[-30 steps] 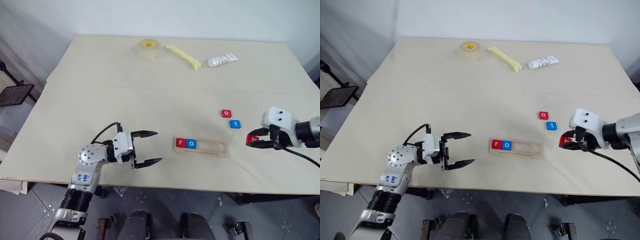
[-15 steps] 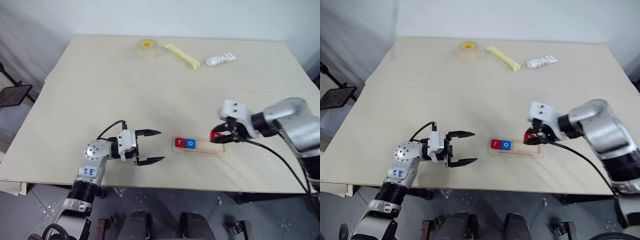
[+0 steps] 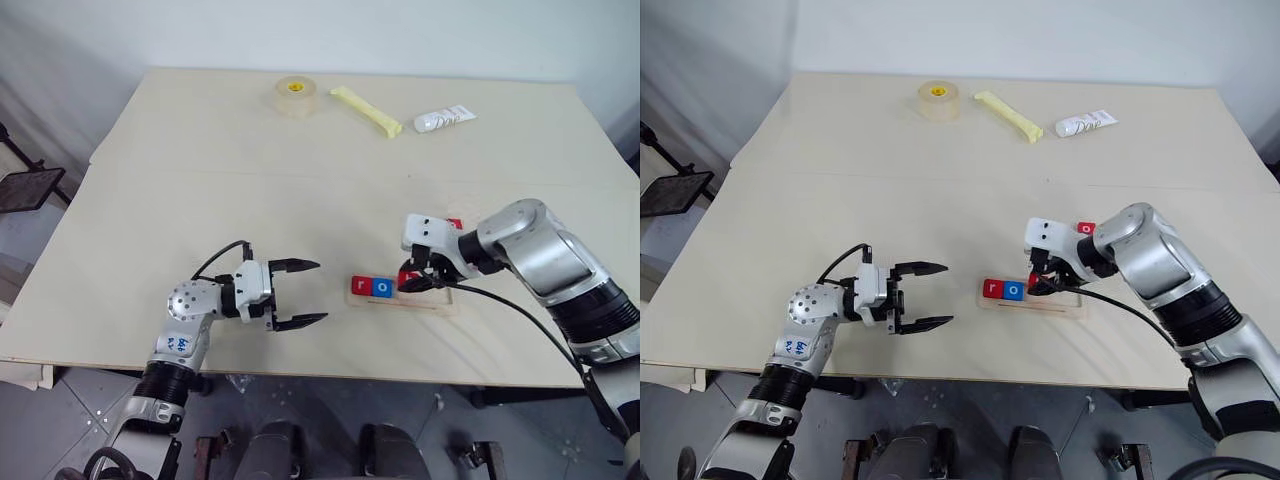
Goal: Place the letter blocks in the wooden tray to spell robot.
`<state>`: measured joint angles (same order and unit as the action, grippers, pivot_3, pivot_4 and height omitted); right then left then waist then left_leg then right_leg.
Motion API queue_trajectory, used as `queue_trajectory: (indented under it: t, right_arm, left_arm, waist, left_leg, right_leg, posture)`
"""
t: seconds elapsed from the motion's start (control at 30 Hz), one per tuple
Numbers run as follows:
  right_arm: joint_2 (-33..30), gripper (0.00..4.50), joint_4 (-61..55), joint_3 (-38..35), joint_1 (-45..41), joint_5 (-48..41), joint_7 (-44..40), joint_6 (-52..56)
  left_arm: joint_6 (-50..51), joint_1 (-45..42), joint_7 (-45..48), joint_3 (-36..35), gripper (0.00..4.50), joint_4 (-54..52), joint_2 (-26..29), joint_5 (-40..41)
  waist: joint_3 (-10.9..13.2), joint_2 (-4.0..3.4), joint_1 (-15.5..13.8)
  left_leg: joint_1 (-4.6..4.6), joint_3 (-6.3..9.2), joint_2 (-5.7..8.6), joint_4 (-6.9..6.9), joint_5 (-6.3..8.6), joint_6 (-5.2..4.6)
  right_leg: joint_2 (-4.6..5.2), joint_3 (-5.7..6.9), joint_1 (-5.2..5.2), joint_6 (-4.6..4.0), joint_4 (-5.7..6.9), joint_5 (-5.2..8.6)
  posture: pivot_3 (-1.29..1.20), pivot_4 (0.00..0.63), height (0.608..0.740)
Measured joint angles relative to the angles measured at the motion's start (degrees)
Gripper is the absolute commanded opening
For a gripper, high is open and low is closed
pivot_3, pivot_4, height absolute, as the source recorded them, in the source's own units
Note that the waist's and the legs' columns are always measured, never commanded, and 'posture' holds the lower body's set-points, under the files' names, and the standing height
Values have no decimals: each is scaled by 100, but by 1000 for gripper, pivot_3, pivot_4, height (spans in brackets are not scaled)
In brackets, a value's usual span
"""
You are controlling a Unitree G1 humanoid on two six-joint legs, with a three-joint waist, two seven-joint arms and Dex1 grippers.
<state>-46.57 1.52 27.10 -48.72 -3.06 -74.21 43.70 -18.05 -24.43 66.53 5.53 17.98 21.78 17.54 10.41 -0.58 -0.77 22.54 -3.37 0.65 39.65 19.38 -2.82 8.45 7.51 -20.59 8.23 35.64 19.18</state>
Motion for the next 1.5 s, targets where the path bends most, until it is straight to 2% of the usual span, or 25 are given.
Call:
queue_trajectory:
  t: [0.67,0.93,0.97,1.23,1.4,1.5]
  right_arm:
    - [-44,1463,-376,14,121,1,-82,178]
    - [-172,4280,-376,13,180,68,-91,136]
    - [-177,4475,-376,13,180,85,-88,136]
    - [-228,4475,-609,-155,256,7,-47,232]
    - [-415,4475,-1032,-892,791,-371,106,286]
    - [-461,4475,-1278,-1706,1307,-740,301,267]
  left_arm:
    - [6,92,-79,0,4500,-180,91,0]
    - [5,112,-79,0,4500,-182,99,0]
    - [5,112,-79,0,4500,-182,99,0]
    - [-1,93,-78,3,4500,-179,88,-1]
    - [-21,36,-78,3,4500,-154,76,-2]
    - [-29,14,-79,5,4500,-134,69,-3]
  waist:
    - [0,0,10]
    - [0,0,12]
    - [0,0,14]
    - [0,0,3]
    - [1,1,-44]
    - [2,3,-64]
  left_leg:
    - [-1,3,1,0,0,0]
    - [-1,4,1,0,0,0]
    - [-1,3,1,0,0,0]
    - [0,5,1,0,0,0]
    - [2,10,4,0,0,0]
    - [2,12,5,-1,0,0]
  right_leg:
    - [1,0,1,0,0,0]
    - [1,0,1,0,0,0]
    - [1,0,1,0,0,0]
    - [1,1,1,0,0,0]
    - [3,3,3,0,-1,0]
    - [4,5,7,0,-2,0]
  posture:
    - [0,150,740]
    - [0,150,740]
    - [0,150,740]
    - [0,150,740]
    - [0,150,740]
    - [0,150,740]
